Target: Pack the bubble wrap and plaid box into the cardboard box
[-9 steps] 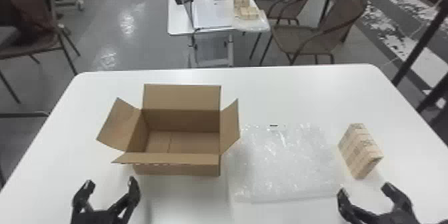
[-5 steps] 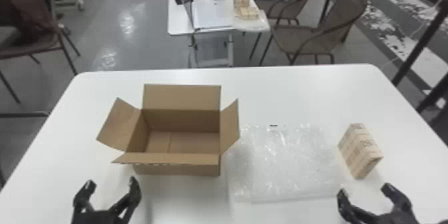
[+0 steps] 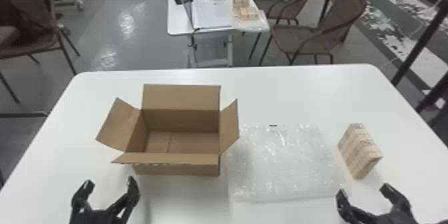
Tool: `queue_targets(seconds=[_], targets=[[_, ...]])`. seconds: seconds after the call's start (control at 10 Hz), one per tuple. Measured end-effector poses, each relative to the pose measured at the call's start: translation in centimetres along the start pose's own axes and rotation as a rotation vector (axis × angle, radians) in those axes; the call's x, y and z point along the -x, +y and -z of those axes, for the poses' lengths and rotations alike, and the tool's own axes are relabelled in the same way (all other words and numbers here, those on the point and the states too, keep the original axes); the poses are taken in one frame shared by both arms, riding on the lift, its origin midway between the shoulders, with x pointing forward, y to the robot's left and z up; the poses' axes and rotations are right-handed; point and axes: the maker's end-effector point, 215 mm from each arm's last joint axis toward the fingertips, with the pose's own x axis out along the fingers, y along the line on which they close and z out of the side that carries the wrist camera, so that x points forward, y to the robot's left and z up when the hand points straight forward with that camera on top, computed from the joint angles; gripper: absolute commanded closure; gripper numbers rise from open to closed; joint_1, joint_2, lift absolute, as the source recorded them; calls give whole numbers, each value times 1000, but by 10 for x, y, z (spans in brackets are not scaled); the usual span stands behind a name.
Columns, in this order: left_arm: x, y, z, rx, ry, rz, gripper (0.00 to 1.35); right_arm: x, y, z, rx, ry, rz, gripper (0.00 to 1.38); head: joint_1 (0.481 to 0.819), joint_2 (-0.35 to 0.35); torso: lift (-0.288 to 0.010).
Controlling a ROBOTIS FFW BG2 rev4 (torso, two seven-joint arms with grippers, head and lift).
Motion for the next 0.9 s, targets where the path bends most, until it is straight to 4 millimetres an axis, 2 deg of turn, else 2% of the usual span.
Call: queue_targets(seconds=[0.2,0.5,0.8,0.9], targets=[[-4,16,-3,3,1,-9,302,-1,1,1,-4,0,-3,137,695,35,-121],[-25,57,-24,-4,-23,21,302,-4,2,-1,-8,-2,-12,137,695,94,-121],[-46,115,-65,-74,-42,39,302,-7,3,-1,-9,-3,-17,137,695,188,-121],[-55,127,-75,-78,-34,42,302,-8,3,-2,-10,-4,-19,137,695,206,-121]])
